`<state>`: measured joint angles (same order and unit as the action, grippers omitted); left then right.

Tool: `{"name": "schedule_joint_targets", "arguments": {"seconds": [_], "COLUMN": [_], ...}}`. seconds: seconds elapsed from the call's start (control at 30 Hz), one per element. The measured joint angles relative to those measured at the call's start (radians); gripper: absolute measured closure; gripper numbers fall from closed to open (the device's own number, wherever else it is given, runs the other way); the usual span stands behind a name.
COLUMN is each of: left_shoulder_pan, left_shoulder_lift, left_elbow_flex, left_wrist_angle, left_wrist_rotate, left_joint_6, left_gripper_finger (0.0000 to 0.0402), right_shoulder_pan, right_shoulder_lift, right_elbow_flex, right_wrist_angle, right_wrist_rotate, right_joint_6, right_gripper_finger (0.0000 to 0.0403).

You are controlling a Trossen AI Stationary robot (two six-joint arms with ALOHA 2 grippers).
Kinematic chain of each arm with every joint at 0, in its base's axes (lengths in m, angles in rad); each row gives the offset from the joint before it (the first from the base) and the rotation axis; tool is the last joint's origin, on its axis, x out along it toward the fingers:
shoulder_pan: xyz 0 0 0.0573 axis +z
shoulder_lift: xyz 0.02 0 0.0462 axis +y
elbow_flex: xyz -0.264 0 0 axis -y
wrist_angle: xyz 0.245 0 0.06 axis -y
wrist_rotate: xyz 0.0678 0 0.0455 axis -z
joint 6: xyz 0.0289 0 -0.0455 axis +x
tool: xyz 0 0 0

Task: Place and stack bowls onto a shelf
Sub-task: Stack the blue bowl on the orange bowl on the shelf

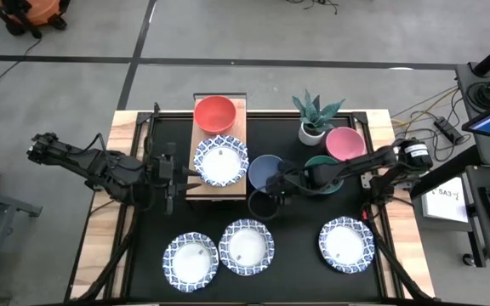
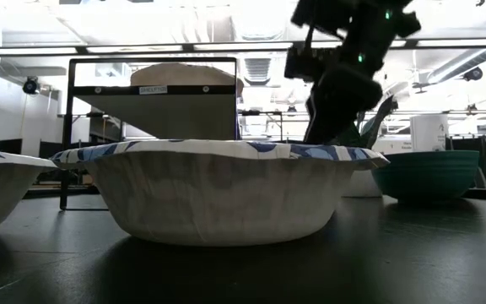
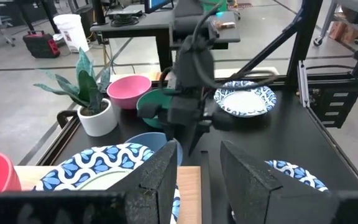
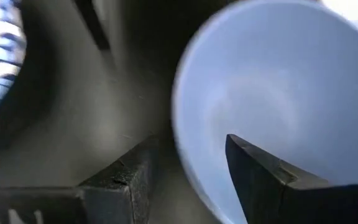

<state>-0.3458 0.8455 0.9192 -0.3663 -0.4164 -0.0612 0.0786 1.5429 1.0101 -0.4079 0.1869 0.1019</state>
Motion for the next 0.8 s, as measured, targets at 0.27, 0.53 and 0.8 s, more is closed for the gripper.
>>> {"name": "schedule_joint_targets", "arguments": {"seconds": [0.27,0.53,0.8], "left_shoulder_pan": [0.000,0.000,-0.001], "left_shoulder_lift": [0.002,0.002,0.060], "left_elbow_flex": [0.000,0.000,0.000], "left_wrist_angle": [0.003,0.036,0.139], "left_wrist_rotate": [0.000,0.000,0.043], "left_joint_6": [0.000,0.025,0.090], "left_gripper_finger": [0.0295,0.0295,0.0270], "right_shoulder_pan": [-0.016,-0.016,0.022], "right_shoulder_lift": [0.000,-0.013,-0.074], "right_elbow_flex": [-0.067,-0.058,0.132], "right_wrist_angle": [0.049,0.021,-0.241], "right_wrist_rotate": [-0.003,-0.024,-0.122], "right_joint_6": [-0.037,-0.069,-0.032], "right_gripper_finger": [0.0294,0.0390,0.0394]}}
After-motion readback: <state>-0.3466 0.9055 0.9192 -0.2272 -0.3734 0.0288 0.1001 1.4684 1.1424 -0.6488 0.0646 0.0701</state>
